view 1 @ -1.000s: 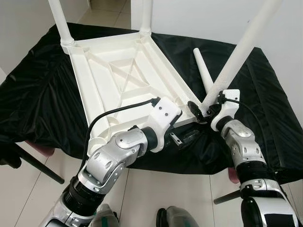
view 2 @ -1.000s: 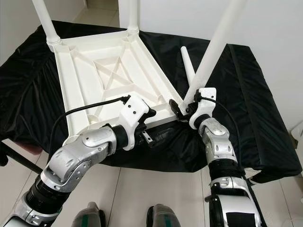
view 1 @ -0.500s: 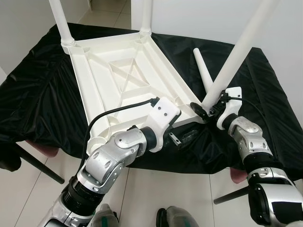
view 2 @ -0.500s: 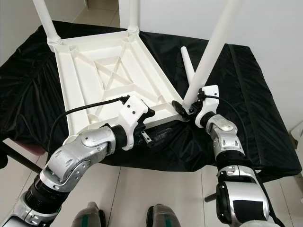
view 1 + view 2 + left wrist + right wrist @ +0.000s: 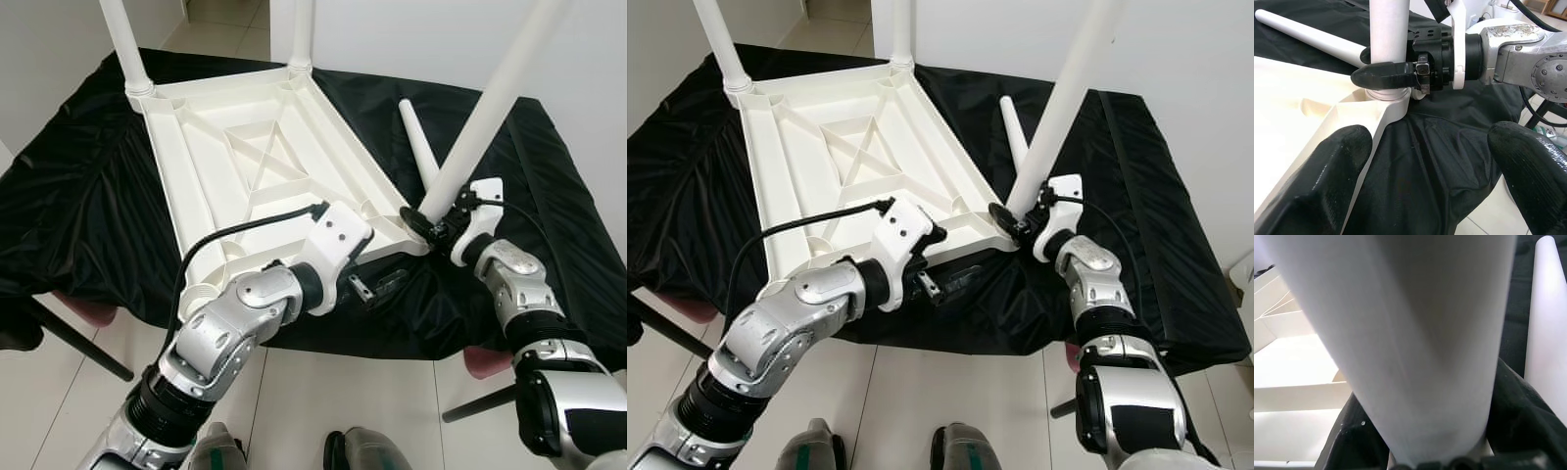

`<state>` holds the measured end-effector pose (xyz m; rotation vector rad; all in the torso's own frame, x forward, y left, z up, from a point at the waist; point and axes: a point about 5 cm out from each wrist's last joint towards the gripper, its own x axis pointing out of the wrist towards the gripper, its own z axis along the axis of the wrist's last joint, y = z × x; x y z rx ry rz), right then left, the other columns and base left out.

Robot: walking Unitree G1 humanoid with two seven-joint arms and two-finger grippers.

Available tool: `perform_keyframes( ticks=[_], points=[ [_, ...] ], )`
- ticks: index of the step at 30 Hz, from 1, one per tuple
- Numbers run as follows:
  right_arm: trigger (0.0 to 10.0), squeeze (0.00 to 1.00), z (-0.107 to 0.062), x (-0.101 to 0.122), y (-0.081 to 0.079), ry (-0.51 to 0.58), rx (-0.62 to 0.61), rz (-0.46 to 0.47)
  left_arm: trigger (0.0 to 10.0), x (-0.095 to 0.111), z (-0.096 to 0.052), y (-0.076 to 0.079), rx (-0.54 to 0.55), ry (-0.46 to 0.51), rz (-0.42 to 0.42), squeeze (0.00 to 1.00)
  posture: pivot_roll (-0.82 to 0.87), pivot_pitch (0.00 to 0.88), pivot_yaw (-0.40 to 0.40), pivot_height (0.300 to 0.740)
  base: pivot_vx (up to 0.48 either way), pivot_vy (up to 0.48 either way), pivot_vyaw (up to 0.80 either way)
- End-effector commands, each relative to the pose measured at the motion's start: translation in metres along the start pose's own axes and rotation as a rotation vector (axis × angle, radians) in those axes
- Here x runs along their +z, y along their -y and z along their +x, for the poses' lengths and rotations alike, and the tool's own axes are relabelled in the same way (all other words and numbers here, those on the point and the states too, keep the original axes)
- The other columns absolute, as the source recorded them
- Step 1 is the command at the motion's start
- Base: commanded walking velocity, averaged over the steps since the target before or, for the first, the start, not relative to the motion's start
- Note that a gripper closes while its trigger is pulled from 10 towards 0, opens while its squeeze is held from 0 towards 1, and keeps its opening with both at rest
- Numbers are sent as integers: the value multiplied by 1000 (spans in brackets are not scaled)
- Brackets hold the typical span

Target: Building children table

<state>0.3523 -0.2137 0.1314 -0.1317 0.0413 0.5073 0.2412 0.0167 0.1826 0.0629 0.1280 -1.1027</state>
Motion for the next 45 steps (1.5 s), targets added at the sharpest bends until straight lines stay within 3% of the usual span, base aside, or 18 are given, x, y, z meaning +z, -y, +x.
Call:
perform_keyframes(
  ticks=[1, 5, 12, 17, 19, 22, 25, 29, 31, 32, 33, 36, 45],
  points=[
    [10000, 0, 0, -3, -1, -12, -11, -13, 10000, -1, 0, 4, -45, -8, -7, 0, -40, 41, -23, 740, 0, 0, 0],
    [10000, 0, 0, -5, -3, -13, -40, 1, 10000, -1, 0, 4, -43, -7, -9, 0, -42, 42, -25, 740, 0, 0, 0],
    [10000, 0, 5, -13, -15, -29, -256, 89, 10000, -2, 1, 6, -54, -6, -13, 0, -57, 38, -22, 740, 0, 0, 0],
    [10000, 0, 6, -12, -18, -18, -339, 134, 10000, -2, 1, 6, -58, -7, -11, 0, -59, 35, -20, 740, 0, 0, 0],
    [10000, 0, 2, -13, -15, -31, -534, 146, 10000, -2, 2, 6, -62, -9, -10, 0, -59, 29, -23, 740, 0, 0, 0],
    [10000, 0, 0, -14, -15, -38, -609, 139, 10000, -2, 2, 6, -63, -9, -10, 0, -59, 29, -23, 740, 0, 0, 0],
    [10000, 0, -10, -18, -20, -72, -809, 129, 10000, -2, 2, 7, -64, -7, -12, 0, -59, 27, -26, 740, 0, 0, 0],
    [10000, 0, -13, -18, -24, -79, -867, 130, 10000, -2, 2, 7, -64, -6, -13, 0, -59, 27, -26, 740, 0, 0, 0],
    [10000, 0, -13, -15, -42, -86, -953, 189, 10000, -2, 3, 6, -63, -4, -16, 0, -56, 19, -37, 740, 0, 0, 0],
    [10000, 0, -13, -15, -42, -86, -953, 189, 10000, -2, 3, 6, -63, -4, -16, 0, -56, 19, -37, 740, 0, 0, 0],
    [10000, 0, -7, -12, -57, -80, -918, 214, 10000, -2, 3, 6, -63, -2, -17, 0, -56, 19, -39, 740, 0, 0, 0],
    [10000, 0, -5, -9, -63, -77, -902, 218, 10000, -2, 3, 6, -61, -1, -17, 0, -54, 17, -41, 740, 0, 0, 0],
    [10000, 0, -1, -9, -69, -94, -857, 222, 10000, -1, 4, 6, -57, 1, -18, 0, -53, 19, -44, 740, 0, 0, 0]
  ],
)
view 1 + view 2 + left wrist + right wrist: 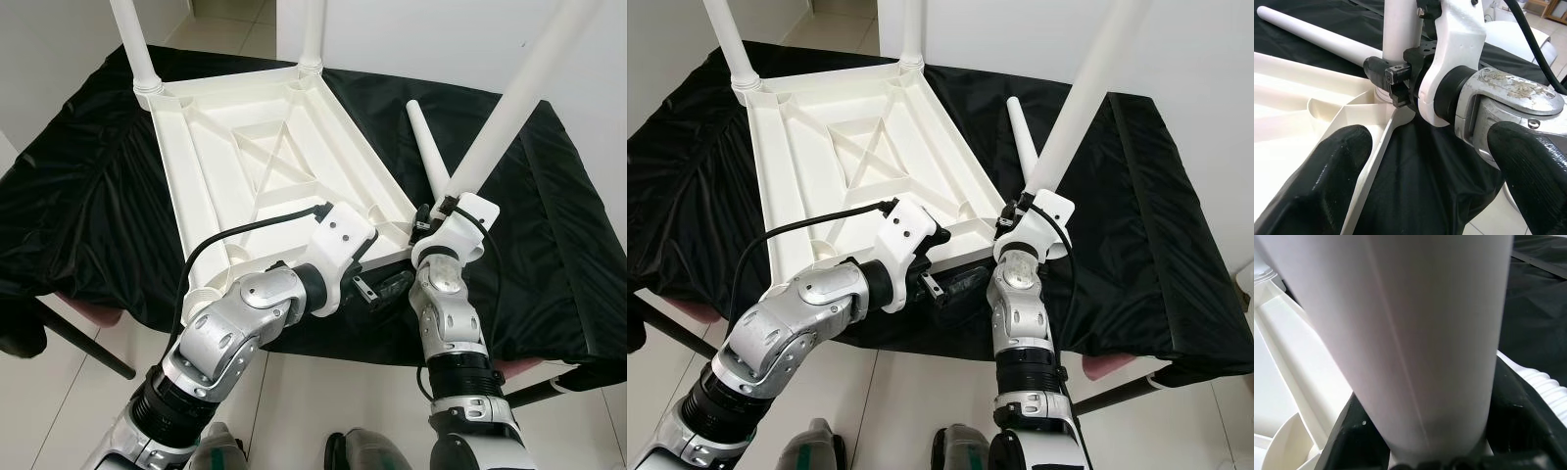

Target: Building children table

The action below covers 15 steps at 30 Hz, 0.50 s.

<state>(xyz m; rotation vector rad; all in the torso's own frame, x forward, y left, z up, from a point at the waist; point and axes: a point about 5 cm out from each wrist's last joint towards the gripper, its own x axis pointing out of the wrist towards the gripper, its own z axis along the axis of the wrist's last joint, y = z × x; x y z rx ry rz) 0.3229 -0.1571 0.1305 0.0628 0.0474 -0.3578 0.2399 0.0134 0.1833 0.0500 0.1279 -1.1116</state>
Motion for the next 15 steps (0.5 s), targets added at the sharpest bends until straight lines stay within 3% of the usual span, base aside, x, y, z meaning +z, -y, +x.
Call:
perform_keyframes(
  ticks=[1, 2, 3, 12, 15],
  points=[
    [10000, 0, -4, -16, 1, -74, -6, -26, 10000, -2, 2, 3, -48, -5, -8, 0, -53, 19, -44, 740, 0, 0, 0],
    [10000, 35, -5, -16, 0, -80, -2, -18, 10000, -2, 2, 3, -47, -5, -9, 0, -53, 18, -44, 740, 0, 0, 0],
    [10000, 1000, -6, -14, 0, -77, -1, -10, 10000, -2, 2, 3, -45, -4, -9, 0, -53, 18, -45, 740, 0, 0, 0],
    [10000, 1000, -2, -8, 3, -52, 54, -23, 10000, -2, 2, 3, -43, -3, -8, 0, -56, 20, -45, 740, 0, 0, 0],
    [10000, 1000, 2, -8, 6, -60, 125, -10, 10000, -2, 2, 3, -42, -3, -9, 0, -55, 25, -48, 740, 0, 0, 0]
  ],
)
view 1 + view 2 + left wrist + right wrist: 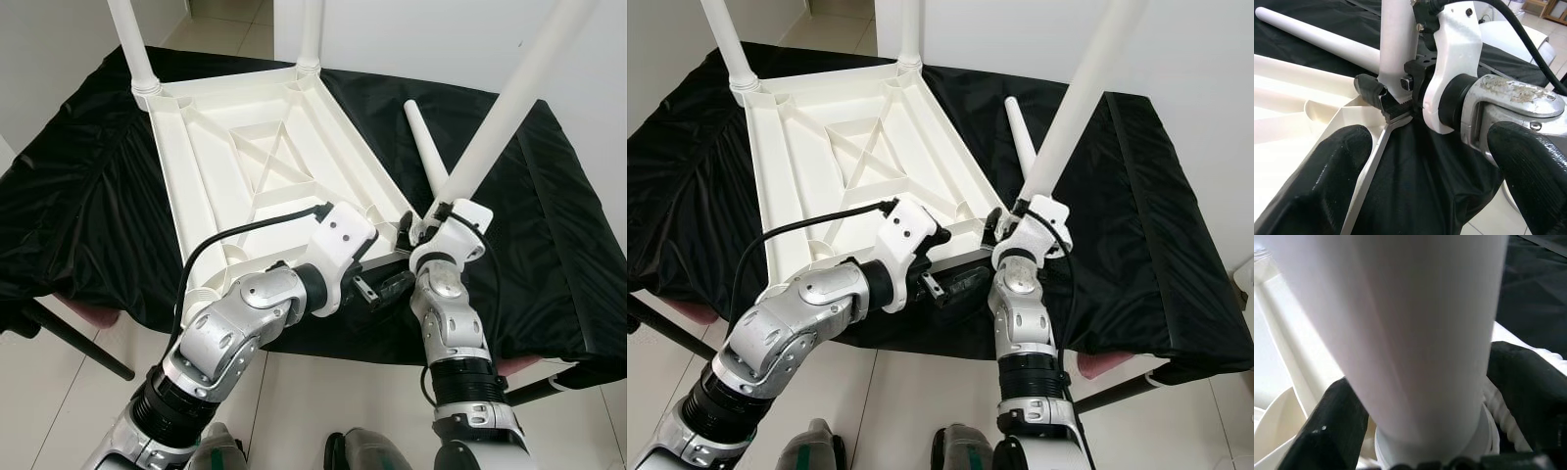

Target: Building children table

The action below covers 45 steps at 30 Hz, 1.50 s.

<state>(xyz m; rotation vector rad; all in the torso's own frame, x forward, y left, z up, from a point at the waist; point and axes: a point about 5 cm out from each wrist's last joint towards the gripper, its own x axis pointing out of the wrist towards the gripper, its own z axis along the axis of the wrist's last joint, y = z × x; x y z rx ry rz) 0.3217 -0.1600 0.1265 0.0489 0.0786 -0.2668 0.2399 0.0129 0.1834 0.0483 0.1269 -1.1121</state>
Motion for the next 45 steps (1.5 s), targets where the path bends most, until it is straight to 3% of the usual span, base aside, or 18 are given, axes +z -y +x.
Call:
perform_keyframes(
  ticks=[1, 2, 4, 5, 6, 11, 13, 16, 29, 30, 31, 32, 33, 34, 45],
  points=[
    [10000, 1000, 6, -3, 4, -33, 128, 26, 10000, -2, 2, 3, -40, -4, -8, 0, -58, 30, -45, 740, 0, 0, 0],
    [10000, 1000, 6, -3, 4, -33, 128, 26, 10000, -2, 2, 3, -40, -4, -8, 0, -58, 30, -45, 740, 0, 0, 0],
    [10000, 1000, 12, 1, 3, -22, 303, 15, 10000, -2, 2, 2, -38, -4, -9, 0, -60, 35, -41, 740, 0, 0, 0],
    [10000, 1000, 12, 1, 3, -22, 303, 15, 10000, -2, 2, 2, -38, -4, -9, 0, -60, 35, -41, 740, 0, 0, 0],
    [10000, 0, 13, 3, 3, -21, 370, 2, 10000, -2, 1, 2, -38, -4, -9, 0, -60, 35, -41, 740, 0, 0, 0],
    [10000, 0, 18, 7, 11, -30, 489, -39, 10000, -2, 1, 2, -37, -4, -10, 0, -62, 37, -37, 740, 0, 0, 0],
    [10000, 0, 25, 15, 26, 11, 575, -121, 10000, -2, 1, 2, -36, -5, -9, 0, -60, 37, -34, 740, 0, 0, 0],
    [10000, 0, 29, 21, 36, 21, 672, -166, 10000, -1, 1, 1, -35, -5, -8, 0, -59, 39, -34, 740, 0, 0, 0],
    [10000, 0, 37, 23, 44, 12, 802, -246, 10000, -1, 0, 1, -31, -7, -2, 0, -46, 39, -31, 740, 0, 0, 0],
    [9490, 0, 39, 20, 44, 0, 813, -257, 10000, -1, -1, 1, -31, -8, -2, 0, -45, 37, -30, 740, 0, 0, 0],
    [4824, 0, 39, 17, 44, -7, 818, -264, 10000, -2, -1, 1, -30, -8, -2, 0, -45, 37, -30, 740, 0, 0, 0],
    [1412, 0, 40, 16, 44, -8, 825, -267, 10000, -2, -1, 1, -30, -9, -2, 0, -41, 37, -30, 740, 0, 0, 0],
    [1412, 0, 40, 16, 44, -8, 825, -267, 10000, -2, -1, 1, -30, -9, -2, 0, -41, 37, -30, 740, 0, 0, 0],
    [0, 0, 40, 14, 45, -10, 829, -271, 10000, -2, -1, 1, -29, -10, -2, 0, -40, 37, -29, 740, 0, 0, 0],
    [0, 0, 41, 8, 49, -20, 842, -250, 10000, -1, -2, 2, -30, -11, 0, 0, -44, 39, -26, 740, 0, 0, 0]
  ],
)
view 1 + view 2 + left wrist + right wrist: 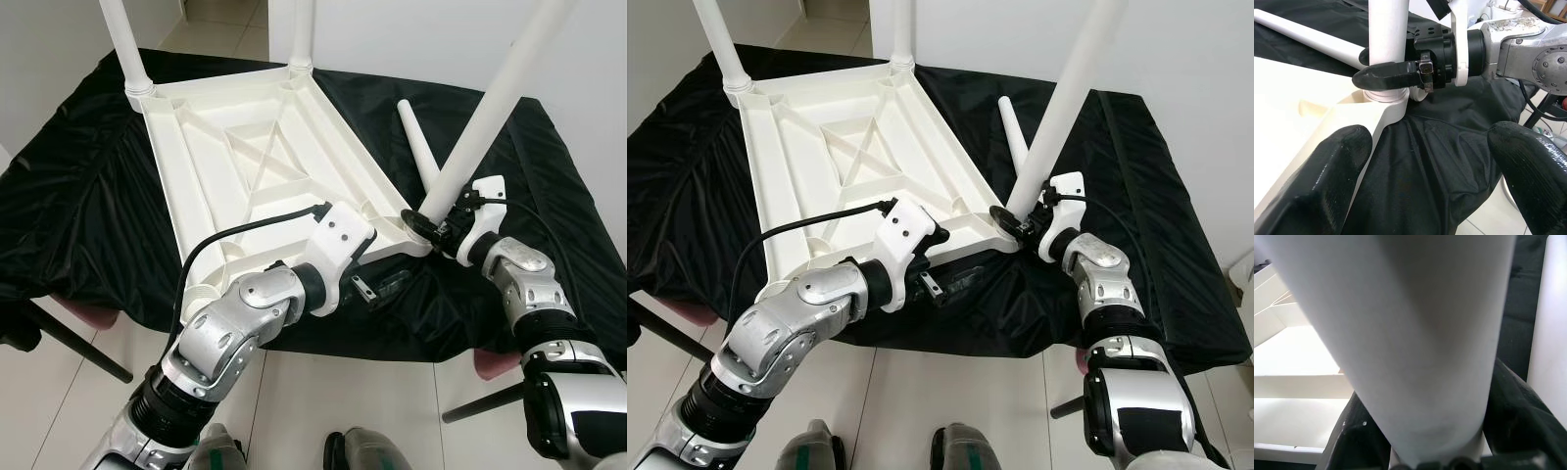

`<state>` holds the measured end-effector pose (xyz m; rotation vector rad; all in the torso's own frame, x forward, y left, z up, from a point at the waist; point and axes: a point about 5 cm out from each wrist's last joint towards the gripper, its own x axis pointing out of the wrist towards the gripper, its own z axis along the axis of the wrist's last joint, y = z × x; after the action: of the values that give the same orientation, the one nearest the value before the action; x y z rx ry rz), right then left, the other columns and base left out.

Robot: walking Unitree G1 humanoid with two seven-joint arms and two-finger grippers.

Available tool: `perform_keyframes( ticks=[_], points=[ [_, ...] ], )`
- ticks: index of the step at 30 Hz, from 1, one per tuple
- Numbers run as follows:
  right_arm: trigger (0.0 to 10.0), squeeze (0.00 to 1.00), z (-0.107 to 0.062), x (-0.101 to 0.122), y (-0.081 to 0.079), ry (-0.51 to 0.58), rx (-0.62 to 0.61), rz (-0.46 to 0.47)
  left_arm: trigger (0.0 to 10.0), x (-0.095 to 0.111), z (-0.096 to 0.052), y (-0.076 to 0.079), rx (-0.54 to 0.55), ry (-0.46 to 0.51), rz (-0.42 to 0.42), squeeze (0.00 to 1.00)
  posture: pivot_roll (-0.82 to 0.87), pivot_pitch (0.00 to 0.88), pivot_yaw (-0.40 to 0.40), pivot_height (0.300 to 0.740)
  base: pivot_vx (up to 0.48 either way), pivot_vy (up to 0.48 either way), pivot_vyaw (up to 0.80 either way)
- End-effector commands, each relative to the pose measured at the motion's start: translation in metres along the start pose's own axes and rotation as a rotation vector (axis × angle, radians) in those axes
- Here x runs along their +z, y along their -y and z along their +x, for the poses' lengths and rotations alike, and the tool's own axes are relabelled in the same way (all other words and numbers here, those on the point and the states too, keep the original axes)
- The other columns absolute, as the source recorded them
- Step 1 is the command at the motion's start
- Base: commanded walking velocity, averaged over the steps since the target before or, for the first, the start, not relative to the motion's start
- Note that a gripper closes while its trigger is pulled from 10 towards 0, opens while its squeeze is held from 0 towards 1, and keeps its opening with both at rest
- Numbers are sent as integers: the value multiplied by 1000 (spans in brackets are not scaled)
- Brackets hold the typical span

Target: Building children table

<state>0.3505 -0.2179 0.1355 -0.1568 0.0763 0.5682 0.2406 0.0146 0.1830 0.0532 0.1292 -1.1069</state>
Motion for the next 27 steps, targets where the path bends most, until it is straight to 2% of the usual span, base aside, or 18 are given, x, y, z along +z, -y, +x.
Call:
perform_keyframes(
  ticks=[1, 2, 3, 10, 11, 14, 16, 18, 22, 26, 27],
  points=[
    [0, 0, -1, -6, -2, -27, 20, 1, 10000, -1, -1, 3, -35, -7, -3, 0, -44, 39, -26, 740, 0, 0, 0],
    [0, 0, -1, -6, -2, -27, 20, 1, 10000, -1, -1, 3, -35, -7, -3, 0, -44, 39, -26, 740, 0, 0, 0],
    [10000, 0, -2, -7, -1, -27, 12, 0, 10000, -1, -1, 3, -37, -7, -3, 0, -45, 39, -27, 740, 0, 0, 0],
    [10000, 0, -2, -9, -3, -21, -27, 24, 10000, -2, -1, 5, -40, -7, -9, 0, -47, 46, -31, 740, 0, 0, 0],
    [10000, 0, 0, -15, -15, -16, -85, 66, 10000, -3, -1, 6, -41, -6, -16, 0, -44, 44, -38, 740, 0, 0, 0],
    [10000, 0, 1, -17, -21, -15, -102, 82, 10000, -4, -1, 7, -41, -5, -18, 0, -44, 44, -38, 740, 0, 0, 0],
    [10000, 0, 5, -22, -41, -10, -117, 116, 10000, -4, -1, 8, -46, -7, -22, 0, -42, 43, -40, 740, 0, 0, 0],
    [10000, 0, 5, -22, -41, -10, -117, 116, 10000, -4, -1, 8, -46, -7, -22, 0, -42, 43, -40, 740, 0, 0, 0],
    [10000, 0, 11, -21, -66, 18, -158, 176, 10000, -5, -1, 8, -43, -4, -22, 0, -39, 37, -48, 740, 0, 0, 0],
    [10000, 0, 13, -17, -70, 32, -201, 194, 10000, -5, -1, 7, -40, -2, -22, 0, -37, 34, -52, 740, 0, 0, 0],
    [10000, 0, 15, -15, -73, 41, -269, 214, 10000, -5, -1, 7, -38, 0, -22, 0, -37, 33, -54, 740, 0, 0, 0]
  ],
)
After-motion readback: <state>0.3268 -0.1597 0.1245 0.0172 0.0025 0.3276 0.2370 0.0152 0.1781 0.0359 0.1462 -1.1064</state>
